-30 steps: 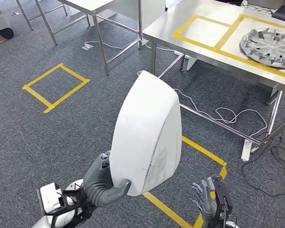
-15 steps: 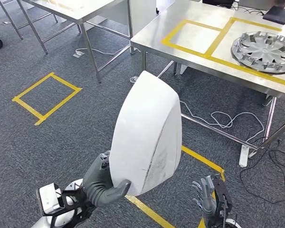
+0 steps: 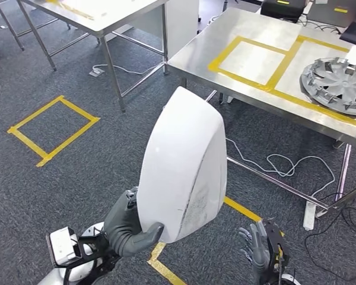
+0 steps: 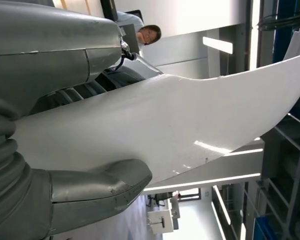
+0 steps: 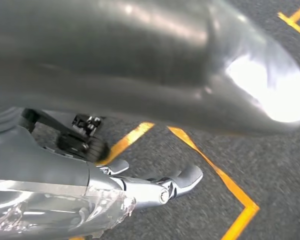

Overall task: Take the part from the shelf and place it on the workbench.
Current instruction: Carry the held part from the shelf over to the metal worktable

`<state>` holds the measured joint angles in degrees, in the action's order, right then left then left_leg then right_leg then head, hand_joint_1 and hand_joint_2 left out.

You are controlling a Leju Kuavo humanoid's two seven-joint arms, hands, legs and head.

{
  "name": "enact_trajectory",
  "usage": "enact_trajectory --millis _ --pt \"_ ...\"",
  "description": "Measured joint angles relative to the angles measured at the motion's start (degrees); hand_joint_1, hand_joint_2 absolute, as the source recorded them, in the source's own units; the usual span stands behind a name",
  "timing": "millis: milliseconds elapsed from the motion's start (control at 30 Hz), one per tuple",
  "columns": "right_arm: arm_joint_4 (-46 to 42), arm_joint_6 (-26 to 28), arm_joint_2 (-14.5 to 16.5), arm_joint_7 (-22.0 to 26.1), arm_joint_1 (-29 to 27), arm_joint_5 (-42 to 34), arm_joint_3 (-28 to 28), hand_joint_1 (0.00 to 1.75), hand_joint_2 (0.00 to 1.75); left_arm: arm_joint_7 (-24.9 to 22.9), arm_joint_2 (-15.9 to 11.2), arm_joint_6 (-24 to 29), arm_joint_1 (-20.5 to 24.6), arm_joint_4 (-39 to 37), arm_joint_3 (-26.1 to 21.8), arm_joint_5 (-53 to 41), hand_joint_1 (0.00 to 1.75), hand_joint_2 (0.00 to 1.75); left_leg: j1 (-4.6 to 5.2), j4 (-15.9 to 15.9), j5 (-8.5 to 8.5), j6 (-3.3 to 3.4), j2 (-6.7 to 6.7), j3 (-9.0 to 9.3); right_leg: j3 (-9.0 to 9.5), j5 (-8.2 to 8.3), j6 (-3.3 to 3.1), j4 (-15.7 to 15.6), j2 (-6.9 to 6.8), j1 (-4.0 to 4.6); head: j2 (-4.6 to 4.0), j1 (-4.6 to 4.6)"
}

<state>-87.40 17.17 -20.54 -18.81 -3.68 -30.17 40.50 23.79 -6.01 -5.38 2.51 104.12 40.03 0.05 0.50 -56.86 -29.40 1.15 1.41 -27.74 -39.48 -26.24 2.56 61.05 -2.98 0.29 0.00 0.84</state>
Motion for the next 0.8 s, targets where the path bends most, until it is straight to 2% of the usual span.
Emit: enact_trajectory --millis 33,67,133,167,200,233,300,333,367,400,433,500,533,567,600,633,667,700,733,767,800 --pt "0.05 -0.05 0.04 -0.05 0.02 -0.04 -0.04 0.00 0.00 -0.04 0.00 0.00 -0.06 -0.02 -0.01 -0.01 1.75 1.75 0.13 -0.07 -0.89 -0.33 0.38 1.05 0.29 3.00 -0.30 -1.57 -0.58 0.11 0.00 -0.09" --pt "0.09 -0.09 0.09 -0.08 0.13 -0.06 -0.08 0.00 0.00 -0.07 0.02 0.00 -0.08 -0.04 -0.02 -0.02 1.75 1.75 0.21 -0.35 -1.40 -0.72 0.72 2.04 0.67 3.94 -0.57 -2.22 -0.41 0.17 0.00 -0.16" --pt "0.10 -0.14 0.16 -0.06 0.47 -0.06 -0.17 0.00 0.00 -0.11 0.11 0.01 0.05 -0.04 -0.04 -0.04 1.75 1.75 0.02 -2.52 -0.98 -1.53 0.88 2.41 2.18 3.56 -1.30 -2.38 1.13 0.00 0.00 -0.31" --pt "0.10 -0.16 0.17 -0.05 0.64 -0.05 -0.19 0.00 0.00 -0.11 0.14 0.02 0.14 -0.04 -0.05 -0.04 1.75 1.75 -0.11 -4.93 -0.50 -1.86 0.47 1.22 2.94 3.33 -1.66 -2.43 1.77 -0.11 0.00 -0.37" --pt "0.10 -0.18 0.17 -0.05 0.72 -0.05 -0.20 0.00 0.00 -0.12 0.14 0.02 0.19 -0.04 -0.06 -0.04 1.75 1.75 -0.24 -8.07 -0.51 -2.17 -0.05 -0.79 3.69 3.04 -1.93 -2.48 2.38 -0.28 0.00 -0.45" --pt "0.10 -0.20 0.17 -0.05 0.73 -0.05 -0.21 0.00 0.00 -0.12 0.11 0.02 0.18 -0.05 -0.07 -0.04 1.75 1.75 -0.38 -11.35 -1.36 -2.45 -0.57 -3.28 4.18 2.61 -2.05 -2.50 2.98 -0.43 0.00 -0.52" --pt "0.10 -0.21 0.17 -0.07 0.65 -0.06 -0.19 0.00 0.00 -0.12 0.03 0.02 0.11 -0.06 -0.08 -0.03 1.75 1.75 -0.66 -15.83 -5.58 -2.95 -0.96 -8.10 5.24 1.44 -2.05 -2.51 4.41 -0.79 0.00 -0.62" --pt "0.10 -0.21 0.17 -0.07 0.60 -0.06 -0.16 0.00 0.00 -0.12 -0.01 0.03 0.08 -0.06 -0.08 -0.03 1.75 1.75 -0.83 -16.37 -7.65 -3.19 -0.98 -9.76 5.91 0.80 -1.92 -2.51 5.16 -1.01 0.00 -0.64" --pt "0.10 -0.21 0.18 -0.08 0.58 -0.06 -0.13 0.00 0.00 -0.12 -0.03 0.05 0.08 -0.06 -0.08 -0.03 1.75 1.75 -1.06 -15.63 -8.58 -3.44 -1.02 -10.73 6.71 0.12 -1.71 -2.51 5.95 -1.28 0.00 -0.63" --pt "0.12 -0.23 0.25 -0.09 0.57 -0.06 -0.10 0.00 0.00 -0.12 -0.04 0.08 0.08 -0.06 -0.08 -0.03 1.75 1.75 -1.35 -13.69 -7.72 -3.76 -1.16 -11.07 7.61 -0.60 -1.38 -2.51 6.74 -1.60 0.00 -0.63" --pt "0.15 -0.25 0.33 -0.09 0.57 -0.06 -0.08 0.00 0.00 -0.12 -0.06 0.12 0.08 -0.07 -0.08 -0.03 1.75 1.75 -1.76 -10.85 -4.84 -4.20 -1.67 -10.97 8.29 -1.38 -0.96 -2.53 7.46 -1.88 0.00 -0.66" --pt "0.32 -0.35 0.49 -0.16 0.75 -0.04 -0.09 0.00 0.00 -0.17 -0.11 0.19 0.04 -0.16 -0.09 -0.04 1.75 1.75 -2.69 -4.42 1.97 -4.83 -2.97 -10.65 9.55 -3.02 0.07 -2.37 8.83 -2.17 0.00 -1.00" --pt "0.40 -0.46 0.51 -0.23 0.84 -0.01 -0.12 0.00 0.00 -0.21 -0.11 0.23 0.02 -0.20 -0.13 -0.05 1.75 1.75 -2.91 -2.58 4.01 -4.82 -3.39 -10.48 9.97 -3.94 0.58 -2.63 9.35 -2.24 0.00 -1.11" --pt "0.49 -0.61 0.54 -0.32 0.87 0.04 -0.13 0.00 0.00 -0.25 -0.11 0.27 0.02 -0.24 -0.16 -0.06 1.75 1.75 -2.95 -1.58 4.43 -4.47 -3.42 -10.35 10.65 -4.15 1.13 -2.61 9.69 -2.27 0.00 -1.19" --pt "0.56 -0.84 0.56 -0.46 0.89 0.13 -0.14 0.00 0.00 -0.26 -0.07 0.32 0.06 -0.25 -0.21 -0.07 1.75 1.75 -2.80 -1.73 4.11 -3.96 -3.10 -9.76 11.12 -4.23 1.55 -2.84 9.72 -2.35 0.00 -1.12" --pt "0.64 -1.10 0.68 -0.65 0.97 0.24 -0.13 0.00 0.00 -0.23 -0.02 0.35 0.09 -0.23 -0.28 -0.07 1.75 1.75 -2.70 -1.51 4.30 -3.29 -2.87 -9.10 11.62 -4.19 1.95 -2.63 8.91 -2.42 0.00 -0.99" --pt "0.75 -1.34 0.85 -0.86 1.19 0.36 -0.11 0.00 0.00 -0.20 0.02 0.37 0.06 -0.23 -0.39 -0.06 1.75 1.75 -2.62 -1.35 4.46 -2.64 -2.50 -8.30 11.55 -4.01 2.25 -1.41 7.45 -2.36 0.01 -0.76" --pt "0.86 -1.59 1.05 -1.06 1.52 0.48 -0.09 0.00 0.00 -0.17 0.04 0.38 -0.01 -0.22 -0.54 -0.05 1.75 1.75 -2.47 -1.31 4.61 -2.11 -2.04 -7.43 10.60 -4.59 2.35 0.56 5.86 -2.27 0.01 -0.57" --pt "0.97 -1.78 1.27 -1.24 1.87 0.66 -0.07 0.00 0.00 -0.17 0.04 0.39 -0.11 -0.22 -0.71 -0.05 1.75 1.75 -2.28 -1.26 4.61 -1.68 -1.56 -6.75 8.76 -5.48 2.40 3.66 4.35 -2.11 0.01 -0.41" --pt "1.11 -1.95 1.42 -1.41 2.19 0.89 -0.07 0.00 0.00 -0.16 0.03 0.39 -0.21 -0.21 -0.91 -0.05 1.75 1.75 -2.06 -1.30 4.18 -1.46 -1.22 -6.15 6.27 -6.73 2.36 7.29 3.55 -1.94 0.01 -0.27" --pt "1.29 -2.08 1.58 -1.52 2.38 1.15 -0.07 0.00 0.00 -0.16 0.02 0.39 -0.27 -0.21 -1.08 -0.05 1.75 1.75 -1.84 -1.30 3.67 -1.32 -0.96 -5.61 3.65 -8.04 2.21 10.42 3.33 -1.79 0.00 -0.30"
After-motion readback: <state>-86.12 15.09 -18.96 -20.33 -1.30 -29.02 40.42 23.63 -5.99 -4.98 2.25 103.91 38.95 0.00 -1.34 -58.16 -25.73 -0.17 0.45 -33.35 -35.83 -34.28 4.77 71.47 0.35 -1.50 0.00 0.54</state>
